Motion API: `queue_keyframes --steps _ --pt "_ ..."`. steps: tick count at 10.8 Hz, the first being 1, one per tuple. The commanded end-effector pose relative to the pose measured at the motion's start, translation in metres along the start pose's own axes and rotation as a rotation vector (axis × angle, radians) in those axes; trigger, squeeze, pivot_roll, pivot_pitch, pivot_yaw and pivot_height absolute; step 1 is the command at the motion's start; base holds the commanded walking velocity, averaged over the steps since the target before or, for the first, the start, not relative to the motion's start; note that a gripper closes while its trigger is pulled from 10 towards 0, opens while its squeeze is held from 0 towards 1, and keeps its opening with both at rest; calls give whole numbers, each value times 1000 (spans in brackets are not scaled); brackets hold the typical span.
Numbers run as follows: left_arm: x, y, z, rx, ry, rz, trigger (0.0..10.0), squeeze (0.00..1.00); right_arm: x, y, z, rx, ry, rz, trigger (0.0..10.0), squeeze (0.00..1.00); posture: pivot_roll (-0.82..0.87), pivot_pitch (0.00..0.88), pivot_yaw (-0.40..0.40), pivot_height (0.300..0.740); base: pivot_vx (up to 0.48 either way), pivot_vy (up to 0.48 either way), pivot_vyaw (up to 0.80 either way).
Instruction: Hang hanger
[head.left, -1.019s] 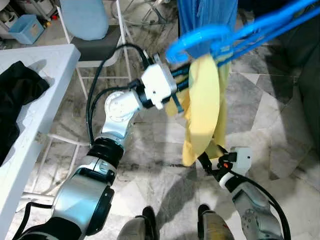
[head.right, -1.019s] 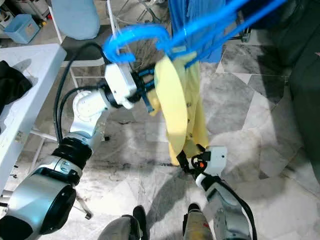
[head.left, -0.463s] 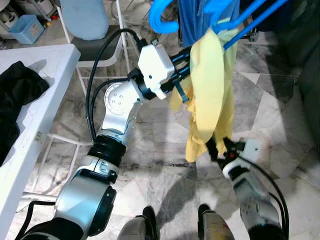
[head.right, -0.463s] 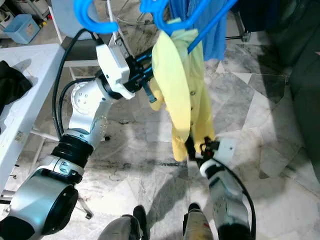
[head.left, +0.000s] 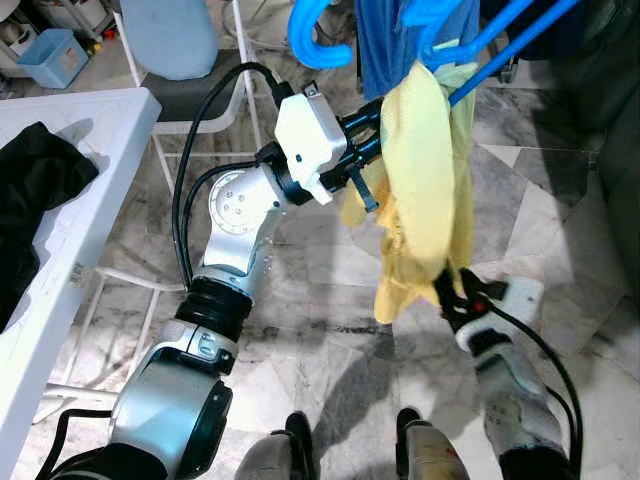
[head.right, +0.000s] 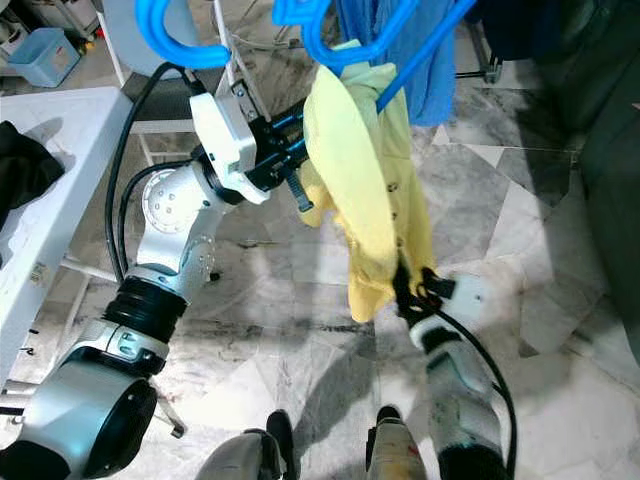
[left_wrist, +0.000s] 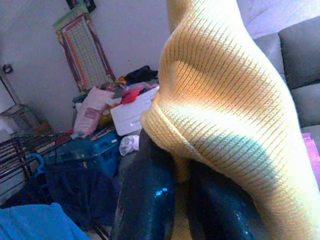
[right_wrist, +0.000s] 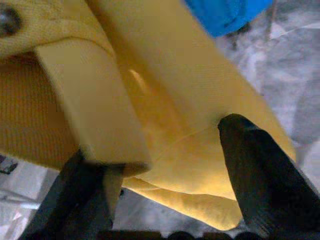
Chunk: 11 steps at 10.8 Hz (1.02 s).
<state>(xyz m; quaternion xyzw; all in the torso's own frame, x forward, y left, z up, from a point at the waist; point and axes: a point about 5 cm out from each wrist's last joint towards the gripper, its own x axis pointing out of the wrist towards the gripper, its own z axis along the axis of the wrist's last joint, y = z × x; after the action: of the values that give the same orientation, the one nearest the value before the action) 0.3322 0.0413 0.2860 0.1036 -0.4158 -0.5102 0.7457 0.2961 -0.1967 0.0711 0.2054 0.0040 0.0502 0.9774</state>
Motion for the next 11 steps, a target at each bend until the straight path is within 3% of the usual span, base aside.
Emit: queue_keyframes --steps 1,11 --pt "-3 3 5 19 -18 10 0 0 -8 -5 -8 13 19 -33 0 0 -186 314 194 740 0 0 0" --pt "-10 -3 -6 38 42 -18 0 0 -8 -8 3 -20 -48 -56 0 0 -188 309 200 740 0 0 0"
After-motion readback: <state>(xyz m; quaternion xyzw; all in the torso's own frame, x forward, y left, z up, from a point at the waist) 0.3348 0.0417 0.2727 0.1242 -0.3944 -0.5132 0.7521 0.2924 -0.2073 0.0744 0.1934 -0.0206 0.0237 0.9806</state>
